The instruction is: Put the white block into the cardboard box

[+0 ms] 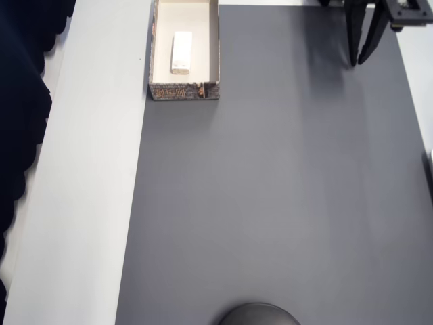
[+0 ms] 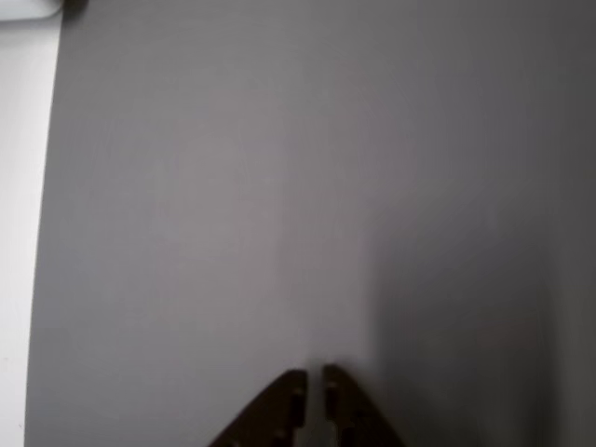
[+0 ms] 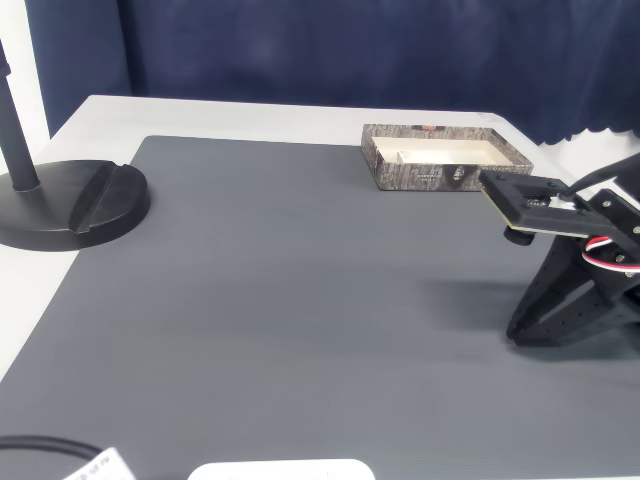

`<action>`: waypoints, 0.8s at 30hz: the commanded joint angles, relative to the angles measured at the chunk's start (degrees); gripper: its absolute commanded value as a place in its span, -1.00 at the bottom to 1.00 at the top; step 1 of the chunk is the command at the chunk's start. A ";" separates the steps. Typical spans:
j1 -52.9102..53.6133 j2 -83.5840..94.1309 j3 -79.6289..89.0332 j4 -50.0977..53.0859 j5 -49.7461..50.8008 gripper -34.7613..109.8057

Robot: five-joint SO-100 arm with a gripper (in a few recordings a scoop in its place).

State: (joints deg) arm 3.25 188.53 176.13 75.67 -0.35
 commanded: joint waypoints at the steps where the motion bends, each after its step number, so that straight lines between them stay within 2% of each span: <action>1: -0.26 1.93 1.05 0.44 -0.35 -0.54; 24: -0.35 1.93 1.05 0.62 -1.32 -0.54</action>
State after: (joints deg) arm 3.25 188.53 176.13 76.20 -1.32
